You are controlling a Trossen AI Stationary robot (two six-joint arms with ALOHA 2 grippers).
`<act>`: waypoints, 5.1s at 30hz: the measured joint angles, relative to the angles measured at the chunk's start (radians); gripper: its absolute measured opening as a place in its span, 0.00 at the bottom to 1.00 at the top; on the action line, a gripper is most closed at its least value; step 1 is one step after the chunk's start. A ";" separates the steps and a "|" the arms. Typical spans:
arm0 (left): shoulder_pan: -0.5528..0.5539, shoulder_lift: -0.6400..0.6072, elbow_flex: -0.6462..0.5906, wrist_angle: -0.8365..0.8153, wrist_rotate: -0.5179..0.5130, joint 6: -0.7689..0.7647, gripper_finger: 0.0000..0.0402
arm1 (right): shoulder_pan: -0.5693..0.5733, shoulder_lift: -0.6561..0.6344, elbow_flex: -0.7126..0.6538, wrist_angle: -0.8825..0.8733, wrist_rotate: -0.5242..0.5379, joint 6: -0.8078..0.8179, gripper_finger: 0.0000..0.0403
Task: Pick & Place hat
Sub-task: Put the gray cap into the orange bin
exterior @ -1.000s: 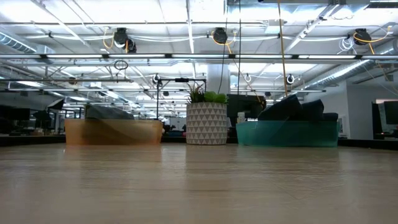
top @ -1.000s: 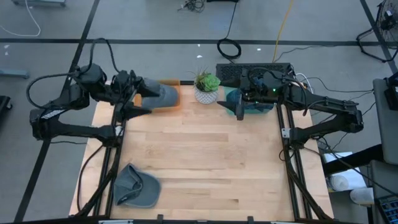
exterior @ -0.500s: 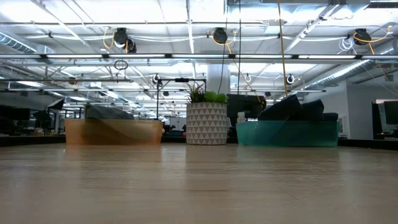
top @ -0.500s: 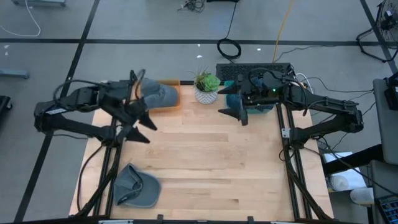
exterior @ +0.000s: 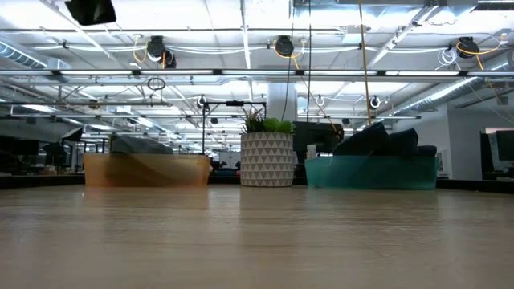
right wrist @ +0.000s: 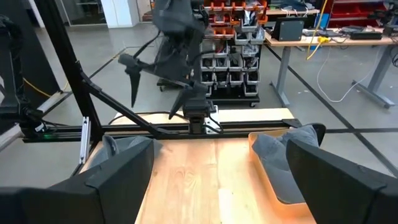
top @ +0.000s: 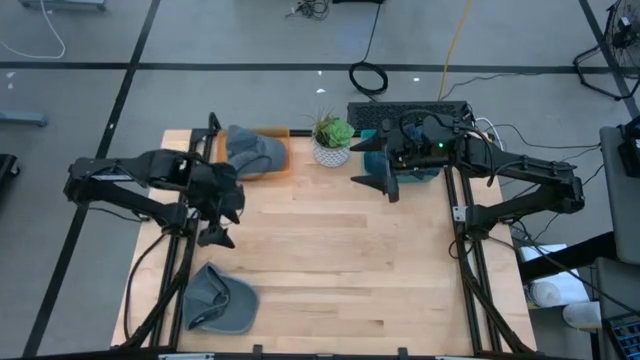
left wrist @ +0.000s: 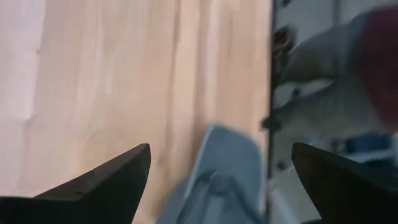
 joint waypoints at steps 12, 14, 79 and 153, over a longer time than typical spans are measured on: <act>-0.105 0.135 0.000 -0.196 -0.055 0.286 0.99 | 0.000 0.000 0.000 0.000 -0.003 0.035 0.88; -0.116 0.159 0.000 -0.194 -0.060 0.315 0.99 | 0.000 0.000 0.000 0.000 -0.003 0.052 0.88; -0.353 0.342 -0.617 0.696 0.175 -0.198 0.97 | 0.001 0.000 0.000 0.000 0.028 0.016 0.88; 0.010 0.342 -0.030 0.224 -0.929 0.733 0.02 | -0.178 -0.070 0.000 0.157 0.027 0.434 0.88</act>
